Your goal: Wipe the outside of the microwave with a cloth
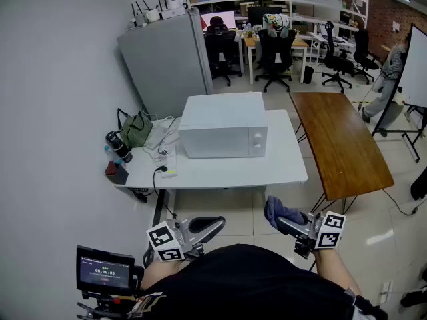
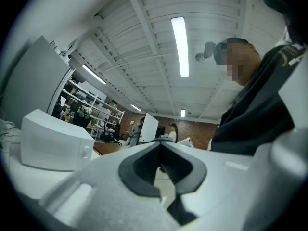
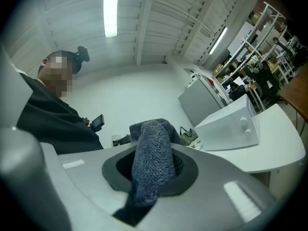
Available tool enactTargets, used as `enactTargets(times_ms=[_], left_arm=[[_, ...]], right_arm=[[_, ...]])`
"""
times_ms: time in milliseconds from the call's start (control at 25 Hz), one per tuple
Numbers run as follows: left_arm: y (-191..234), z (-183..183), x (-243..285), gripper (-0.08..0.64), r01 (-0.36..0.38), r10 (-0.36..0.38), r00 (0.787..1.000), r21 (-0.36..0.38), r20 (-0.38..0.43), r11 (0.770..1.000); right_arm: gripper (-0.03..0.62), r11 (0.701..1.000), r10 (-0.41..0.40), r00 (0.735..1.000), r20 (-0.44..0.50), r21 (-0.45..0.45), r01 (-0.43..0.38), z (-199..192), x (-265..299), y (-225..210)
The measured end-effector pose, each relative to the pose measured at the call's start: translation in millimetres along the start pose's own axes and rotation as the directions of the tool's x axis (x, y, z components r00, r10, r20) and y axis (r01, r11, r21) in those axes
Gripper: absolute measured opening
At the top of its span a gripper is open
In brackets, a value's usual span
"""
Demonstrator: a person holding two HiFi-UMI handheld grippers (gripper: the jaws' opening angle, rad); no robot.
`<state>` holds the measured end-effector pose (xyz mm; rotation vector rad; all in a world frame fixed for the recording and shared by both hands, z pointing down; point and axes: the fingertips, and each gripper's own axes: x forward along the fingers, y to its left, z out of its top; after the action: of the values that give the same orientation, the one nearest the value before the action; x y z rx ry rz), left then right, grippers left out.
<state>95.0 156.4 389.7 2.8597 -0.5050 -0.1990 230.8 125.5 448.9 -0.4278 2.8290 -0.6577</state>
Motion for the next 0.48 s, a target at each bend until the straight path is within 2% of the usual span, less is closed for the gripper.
enactTargets(times_ms=[280, 360, 480], left_arm=[[3.7, 2.2, 10.8, 0.003, -0.006, 0.006, 1.0, 0.001, 0.015, 1.0], [29.2, 4.9, -1.0, 0.003, -0.008, 0.008, 1.0, -0.002, 0.028, 1.0], [94.3, 12.5, -27.4, 0.003, 0.009, -0.009, 0.999, -0.006, 0.05, 1.0]], right_arm=[[0.057, 1.0, 0.003, 1.0, -0.021, -0.01, -0.003, 7.1, -3.1, -14.3], [0.057, 1.0, 0.003, 0.999, -0.034, -0.016, -0.003, 5.1, 20.3, -27.3], [0.057, 0.999, -0.018, 0.998, -0.062, -0.037, 0.015, 6.5, 78.9, -63.5]])
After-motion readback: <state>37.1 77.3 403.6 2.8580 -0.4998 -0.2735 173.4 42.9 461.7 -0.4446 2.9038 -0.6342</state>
